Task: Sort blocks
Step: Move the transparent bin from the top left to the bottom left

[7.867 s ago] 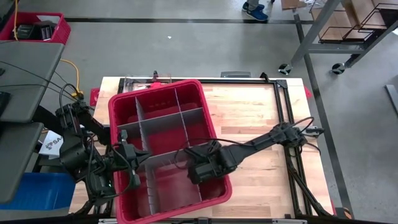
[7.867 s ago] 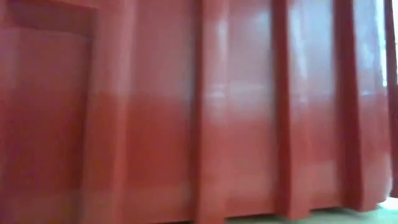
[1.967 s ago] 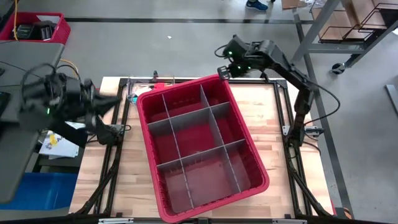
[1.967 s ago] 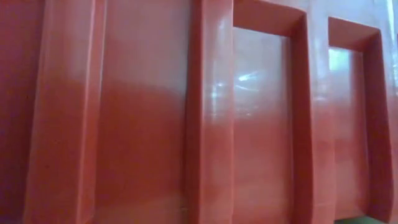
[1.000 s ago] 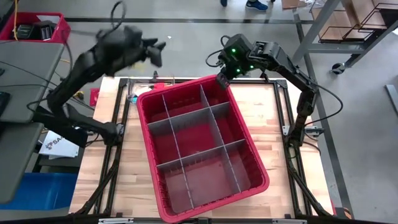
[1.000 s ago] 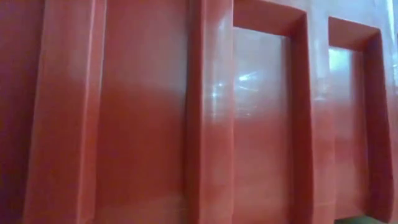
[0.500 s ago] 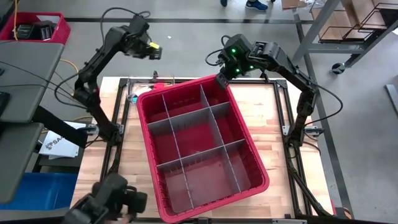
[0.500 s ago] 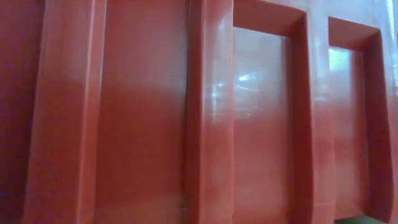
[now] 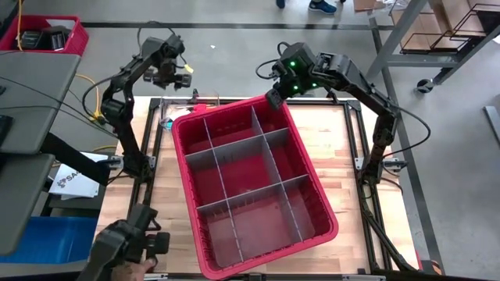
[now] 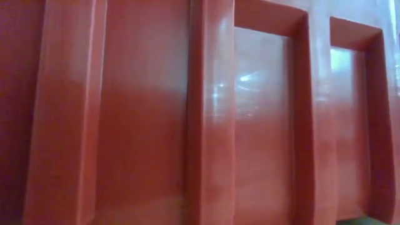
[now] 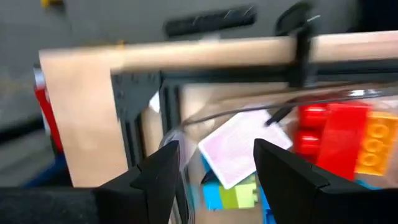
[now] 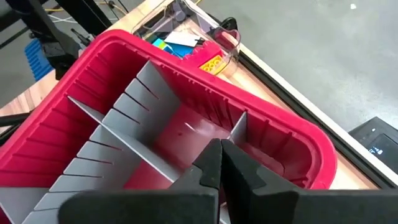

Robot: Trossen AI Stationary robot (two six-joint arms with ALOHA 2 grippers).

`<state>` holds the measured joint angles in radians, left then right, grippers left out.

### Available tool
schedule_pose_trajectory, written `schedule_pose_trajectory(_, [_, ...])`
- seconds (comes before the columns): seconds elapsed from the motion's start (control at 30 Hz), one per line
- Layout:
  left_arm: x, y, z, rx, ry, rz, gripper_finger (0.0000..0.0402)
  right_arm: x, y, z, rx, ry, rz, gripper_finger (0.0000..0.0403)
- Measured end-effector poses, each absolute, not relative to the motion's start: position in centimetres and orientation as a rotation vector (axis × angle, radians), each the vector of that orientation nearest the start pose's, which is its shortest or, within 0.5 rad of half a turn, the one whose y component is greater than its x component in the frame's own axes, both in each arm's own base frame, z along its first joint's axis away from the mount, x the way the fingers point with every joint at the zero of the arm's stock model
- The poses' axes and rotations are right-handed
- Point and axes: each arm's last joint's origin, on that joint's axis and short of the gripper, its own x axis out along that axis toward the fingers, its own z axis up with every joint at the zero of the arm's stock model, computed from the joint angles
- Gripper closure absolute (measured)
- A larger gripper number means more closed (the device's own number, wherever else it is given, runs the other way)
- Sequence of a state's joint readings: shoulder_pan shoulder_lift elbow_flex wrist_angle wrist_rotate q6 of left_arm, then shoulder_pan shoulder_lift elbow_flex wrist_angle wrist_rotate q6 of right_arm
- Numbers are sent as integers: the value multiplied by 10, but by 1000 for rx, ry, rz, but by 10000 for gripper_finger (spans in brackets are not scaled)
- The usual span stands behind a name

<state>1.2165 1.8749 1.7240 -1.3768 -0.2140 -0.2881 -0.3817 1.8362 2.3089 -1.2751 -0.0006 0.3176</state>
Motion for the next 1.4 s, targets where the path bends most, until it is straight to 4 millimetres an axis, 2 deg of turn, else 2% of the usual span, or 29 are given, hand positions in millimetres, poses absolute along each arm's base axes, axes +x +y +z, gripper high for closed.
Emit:
schedule_pose_trajectory(0.13, [104,332,277,-1133,1215,1382,201,325,-123,454,438,735,-464,403])
schedule_pose_trajectory(0.23, [104,331,278,-1133,1206,1387,205,326,-119,454,410,743,-445,403])
schedule_pose_trajectory(0.33, [104,332,279,-1151,1145,1474,209,327,-117,454,397,746,-450,403])
schedule_pose_trajectory(0.5, [93,338,279,-1193,1069,1552,218,327,-116,453,400,752,-448,403])
schedule_pose_trajectory(0.67, [100,346,278,-1000,1130,1312,234,327,-116,453,391,753,-444,403])
schedule_pose_trajectory(0.83, [124,346,279,-654,1242,955,235,326,-116,453,379,758,-434,403])
schedule_pose_trajectory(0.93, [136,346,275,-461,1335,809,235,327,-116,453,382,756,-435,403])
schedule_pose_trajectory(1.2, [150,333,280,-378,1375,569,236,327,-116,454,411,737,-447,403])
schedule_pose_trajectory(1.4, [165,332,260,-283,1532,513,236,329,-114,455,423,728,-446,403])
